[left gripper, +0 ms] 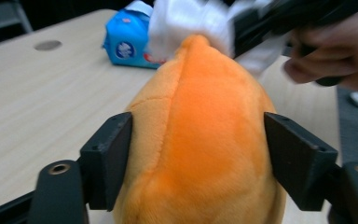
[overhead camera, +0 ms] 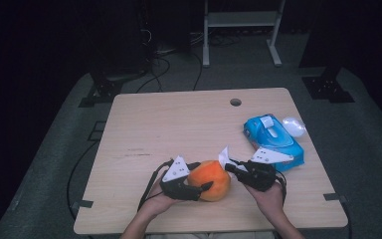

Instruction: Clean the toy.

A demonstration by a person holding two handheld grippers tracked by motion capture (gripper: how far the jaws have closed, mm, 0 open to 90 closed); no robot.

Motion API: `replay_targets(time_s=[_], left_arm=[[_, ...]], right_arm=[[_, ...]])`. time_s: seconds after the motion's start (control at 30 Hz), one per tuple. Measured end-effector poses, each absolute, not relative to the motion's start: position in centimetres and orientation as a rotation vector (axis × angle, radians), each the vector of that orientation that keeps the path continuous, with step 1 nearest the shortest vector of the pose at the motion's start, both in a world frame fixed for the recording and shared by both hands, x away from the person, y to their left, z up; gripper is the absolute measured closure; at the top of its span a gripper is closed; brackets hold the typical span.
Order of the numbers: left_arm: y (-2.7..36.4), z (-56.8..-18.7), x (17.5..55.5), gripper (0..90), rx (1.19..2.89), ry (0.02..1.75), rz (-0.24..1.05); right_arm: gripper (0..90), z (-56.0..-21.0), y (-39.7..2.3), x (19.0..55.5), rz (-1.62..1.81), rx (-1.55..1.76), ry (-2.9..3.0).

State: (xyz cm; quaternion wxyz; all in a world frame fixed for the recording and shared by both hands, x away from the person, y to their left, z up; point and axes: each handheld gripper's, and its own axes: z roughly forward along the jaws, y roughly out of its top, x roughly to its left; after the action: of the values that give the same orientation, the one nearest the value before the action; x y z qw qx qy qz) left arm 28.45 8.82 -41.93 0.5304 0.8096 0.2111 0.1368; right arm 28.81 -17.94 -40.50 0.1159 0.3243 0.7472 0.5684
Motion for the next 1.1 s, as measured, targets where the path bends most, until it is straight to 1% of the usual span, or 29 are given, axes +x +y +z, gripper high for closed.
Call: replay_targets(time_s=[0.1,0.13,0.23,0.3,0.33,0.37,0.4,0.47,0.57,0.67,0.83,0.9,0.93,0.97,1.0,1.03,1.07,1.1], left_arm=[[8.3,-41.9,28.4,27.6,1.93,0.5,0.333],[8.3,-41.9,28.4,25.5,1.934,0.49,0.333],[8.7,-42.0,28.5,15.3,1.924,0.491,0.292],[9.0,-42.2,28.8,13.1,1.934,0.528,0.267],[9.0,-42.5,29.0,13.6,1.943,0.539,0.259],[8.9,-42.8,29.0,16.5,1.938,0.538,0.251],[8.7,-42.9,29.0,20.9,1.932,0.533,0.259],[8.4,-42.8,28.8,25.8,1.94,0.531,0.297],[8.4,-42.7,28.7,30.7,1.931,0.552,0.323],[8.7,-42.6,28.8,33.8,1.926,0.56,0.322],[8.9,-42.8,29.0,34.6,1.903,0.58,0.296],[8.8,-42.9,29.1,32.5,1.894,0.59,0.291],[8.7,-43.0,29.2,29.0,1.89,0.598,0.296],[8.5,-43.2,29.2,24.4,1.881,0.608,0.294],[8.3,-43.3,29.3,17.6,1.883,0.611,0.287],[8.2,-43.6,29.4,13.8,1.891,0.61,0.27],[8.0,-43.8,29.3,13.5,1.886,0.609,0.269],[7.9,-43.8,29.1,18.1,1.881,0.599,0.275]], right_arm=[[79.2,-39.4,-17.3,27.9,1.663,0.858,2.191],[79.2,-39.6,-17.1,27.8,1.648,0.851,2.199],[79.3,-40.7,-17.4,28.6,1.655,0.895,2.213],[79.3,-40.9,-18.0,28.9,1.618,0.92,2.192],[79.3,-40.9,-18.3,29.1,1.621,0.943,2.186],[79.3,-41.0,-18.5,29.2,1.629,0.956,2.18],[79.3,-41.0,-18.6,29.2,1.628,0.964,2.178],[79.3,-40.7,-18.2,28.8,1.611,0.939,2.178],[79.2,-40.3,-17.3,28.0,1.645,0.879,2.207],[79.3,-39.9,-16.6,27.7,1.599,0.817,2.224],[79.3,-40.6,-18.5,28.9,1.557,0.92,2.19],[79.3,-40.9,-19.0,29.1,1.547,0.948,2.192],[79.5,-40.9,-19.0,29.1,1.548,0.95,2.192],[79.5,-40.8,-18.7,29.0,1.545,0.942,2.197],[79.5,-40.7,-18.3,28.7,1.55,0.926,2.201],[79.5,-40.6,-18.0,28.6,1.556,0.906,2.207],[79.5,-40.4,-17.6,28.3,1.574,0.883,2.221],[79.5,-40.3,-17.3,28.2,1.595,0.86,2.234]])
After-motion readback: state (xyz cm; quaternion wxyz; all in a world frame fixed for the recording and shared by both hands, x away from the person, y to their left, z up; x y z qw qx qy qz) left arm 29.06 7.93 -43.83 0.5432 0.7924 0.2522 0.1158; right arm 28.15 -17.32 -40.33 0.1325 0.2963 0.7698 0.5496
